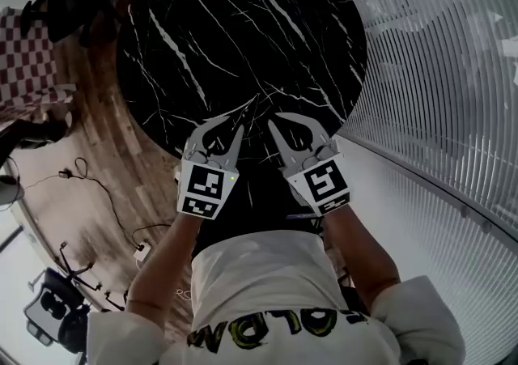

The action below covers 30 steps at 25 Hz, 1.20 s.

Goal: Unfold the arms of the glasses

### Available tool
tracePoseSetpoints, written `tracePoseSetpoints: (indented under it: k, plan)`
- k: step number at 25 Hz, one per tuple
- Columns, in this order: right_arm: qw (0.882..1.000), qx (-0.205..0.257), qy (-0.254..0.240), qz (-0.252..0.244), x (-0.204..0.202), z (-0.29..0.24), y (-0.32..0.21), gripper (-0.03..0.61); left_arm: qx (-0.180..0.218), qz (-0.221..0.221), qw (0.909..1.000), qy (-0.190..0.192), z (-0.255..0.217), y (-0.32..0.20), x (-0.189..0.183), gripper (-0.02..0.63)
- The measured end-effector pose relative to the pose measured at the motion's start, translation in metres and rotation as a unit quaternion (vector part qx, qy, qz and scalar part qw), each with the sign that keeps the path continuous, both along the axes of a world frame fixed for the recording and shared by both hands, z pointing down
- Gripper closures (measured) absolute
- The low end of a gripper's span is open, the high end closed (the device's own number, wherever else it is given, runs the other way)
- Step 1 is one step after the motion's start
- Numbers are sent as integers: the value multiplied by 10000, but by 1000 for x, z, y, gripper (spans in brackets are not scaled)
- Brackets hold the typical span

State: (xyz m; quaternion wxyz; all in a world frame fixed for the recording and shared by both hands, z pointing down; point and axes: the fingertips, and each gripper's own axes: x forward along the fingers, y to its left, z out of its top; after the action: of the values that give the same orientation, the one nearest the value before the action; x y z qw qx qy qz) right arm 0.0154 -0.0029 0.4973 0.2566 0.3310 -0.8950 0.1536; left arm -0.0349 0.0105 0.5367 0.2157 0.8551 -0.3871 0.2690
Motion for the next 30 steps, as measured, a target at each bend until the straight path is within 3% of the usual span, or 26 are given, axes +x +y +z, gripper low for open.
tracePoseSetpoints:
  k: [9, 18, 24, 30]
  plan:
    - [9981, -465, 361, -206, 7, 74, 1, 575, -625, 133, 9977, -217, 80, 0, 11, 529]
    - [9948, -817, 500, -339, 7, 132, 5, 575, -993, 143, 9941, -412, 145, -5, 16, 522]
    - [9944, -894, 432, -351, 9, 145, 5, 577, -1132, 266, 9923, -431, 164, -3, 24, 520]
    - [9943, -939, 391, -320, 12, 146, 11, 575, -1125, 96, 9929, -372, 167, -2, 25, 572]
